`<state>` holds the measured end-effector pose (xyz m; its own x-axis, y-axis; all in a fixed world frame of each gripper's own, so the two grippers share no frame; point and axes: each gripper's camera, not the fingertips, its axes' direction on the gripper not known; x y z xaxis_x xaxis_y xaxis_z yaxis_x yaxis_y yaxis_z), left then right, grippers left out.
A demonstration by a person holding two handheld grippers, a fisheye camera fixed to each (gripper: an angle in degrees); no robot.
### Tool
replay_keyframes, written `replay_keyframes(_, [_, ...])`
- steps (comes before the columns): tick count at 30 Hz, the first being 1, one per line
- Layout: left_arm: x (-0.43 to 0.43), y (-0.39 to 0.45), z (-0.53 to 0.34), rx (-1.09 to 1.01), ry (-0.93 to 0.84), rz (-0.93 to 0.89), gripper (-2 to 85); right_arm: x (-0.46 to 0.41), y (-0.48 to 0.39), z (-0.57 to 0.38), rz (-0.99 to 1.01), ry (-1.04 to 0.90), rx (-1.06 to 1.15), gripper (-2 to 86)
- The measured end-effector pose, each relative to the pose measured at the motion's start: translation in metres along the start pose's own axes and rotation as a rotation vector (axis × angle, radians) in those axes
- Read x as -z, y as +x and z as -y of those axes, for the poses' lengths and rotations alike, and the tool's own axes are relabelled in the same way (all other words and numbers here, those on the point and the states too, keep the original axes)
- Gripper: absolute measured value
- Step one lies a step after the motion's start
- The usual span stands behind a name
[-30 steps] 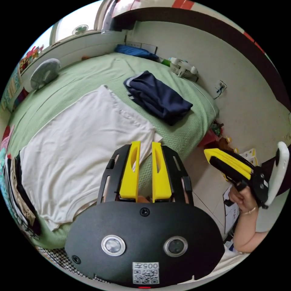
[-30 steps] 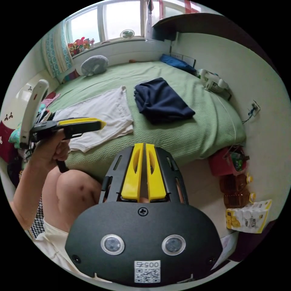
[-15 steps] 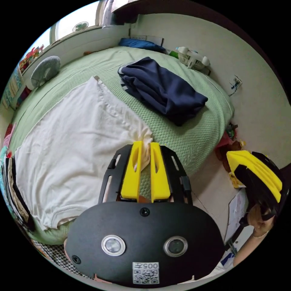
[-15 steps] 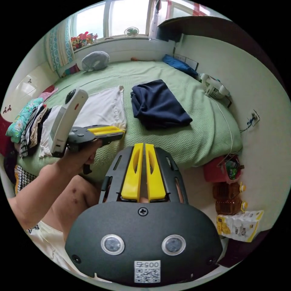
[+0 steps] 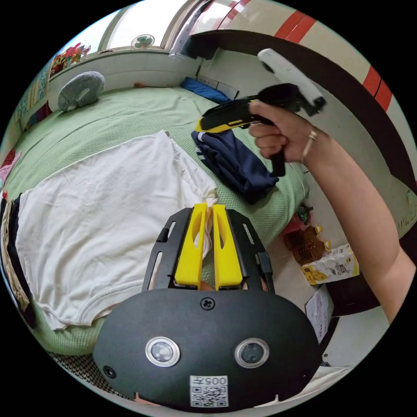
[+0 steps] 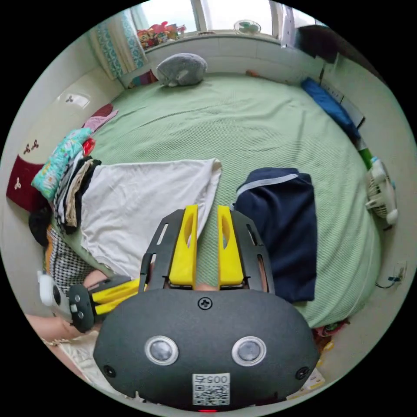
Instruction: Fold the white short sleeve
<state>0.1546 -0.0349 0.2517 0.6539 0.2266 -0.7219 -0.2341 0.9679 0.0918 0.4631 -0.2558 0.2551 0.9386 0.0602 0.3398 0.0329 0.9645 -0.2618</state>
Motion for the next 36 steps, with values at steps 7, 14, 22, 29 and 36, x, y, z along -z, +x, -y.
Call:
replay_keyframes(7, [0.009, -0.018, -0.008, -0.01, 0.004, -0.057, 4.1, -0.074, 0.041, 0.076, 0.02, -0.099, -0.087, 7.7])
replay_keyframes(14, [0.024, -0.034, -0.017, -0.043, 0.001, -0.079, 4.2, -0.13, 0.082, 0.125, 0.124, -0.165, -0.155, 9.2])
replay_keyframes(22, [0.04, -0.046, -0.029, -0.054, 0.001, -0.089, 4.2, -0.157, 0.097, 0.163, 0.222, -0.141, -0.192, 9.4])
replay_keyframes(29, [0.061, -0.059, -0.04, -0.052, 0.007, -0.092, 4.3, -0.184, 0.089, 0.184, 0.223, -0.166, -0.175, 8.1])
replay_keyframes(36, [0.088, -0.073, -0.051, -0.044, 0.018, -0.113, 4.2, -0.196, 0.072, 0.204, 0.209, -0.144, -0.225, 1.2])
